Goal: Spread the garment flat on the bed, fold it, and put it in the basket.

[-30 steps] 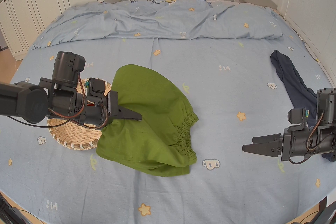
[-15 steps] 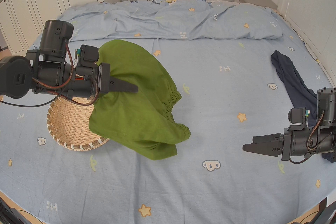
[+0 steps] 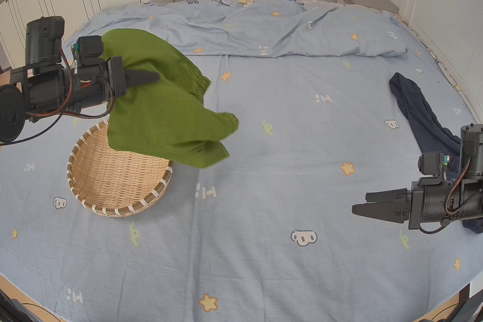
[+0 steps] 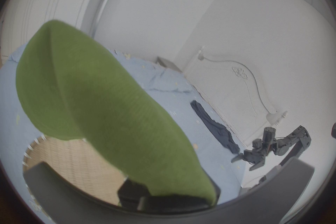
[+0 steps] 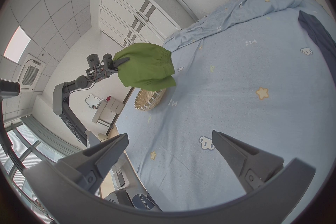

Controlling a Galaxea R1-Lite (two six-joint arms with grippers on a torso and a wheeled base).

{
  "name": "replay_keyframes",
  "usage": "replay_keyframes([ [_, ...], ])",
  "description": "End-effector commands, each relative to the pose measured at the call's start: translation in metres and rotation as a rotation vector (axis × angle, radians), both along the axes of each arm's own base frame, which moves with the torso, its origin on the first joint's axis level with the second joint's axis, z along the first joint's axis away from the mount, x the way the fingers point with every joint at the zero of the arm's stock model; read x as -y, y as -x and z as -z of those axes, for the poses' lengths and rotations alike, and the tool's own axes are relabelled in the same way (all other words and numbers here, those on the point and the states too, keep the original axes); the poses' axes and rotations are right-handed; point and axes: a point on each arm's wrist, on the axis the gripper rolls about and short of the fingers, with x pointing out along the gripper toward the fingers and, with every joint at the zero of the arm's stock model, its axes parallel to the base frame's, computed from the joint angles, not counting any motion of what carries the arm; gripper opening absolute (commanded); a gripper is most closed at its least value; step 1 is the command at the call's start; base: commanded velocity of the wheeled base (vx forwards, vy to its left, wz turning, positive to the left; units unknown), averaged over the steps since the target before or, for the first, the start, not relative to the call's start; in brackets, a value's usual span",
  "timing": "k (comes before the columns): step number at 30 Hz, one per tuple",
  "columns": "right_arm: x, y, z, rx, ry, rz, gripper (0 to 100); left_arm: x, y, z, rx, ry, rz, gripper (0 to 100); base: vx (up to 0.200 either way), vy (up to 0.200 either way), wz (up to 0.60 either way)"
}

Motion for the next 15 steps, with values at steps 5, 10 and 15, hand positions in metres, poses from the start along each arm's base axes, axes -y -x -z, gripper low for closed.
replay_keyframes([
  [5,0.002,0.006,-0.008,0.033,-0.012,-0.001,100,-0.032,0.005,0.016,-0.009,0.01,-0.109,0,0.0,0.0,0.0],
  [10,0.002,0.01,-0.01,0.04,-0.014,-0.006,100,-0.048,0.006,0.041,-0.1,0.011,-0.165,0,0.0,0.0,0.0],
  [15,0.003,0.013,-0.013,0.05,-0.018,-0.011,100,-0.068,0.018,0.062,-0.226,0.088,-0.258,0,0.0,0.0,0.0],
])
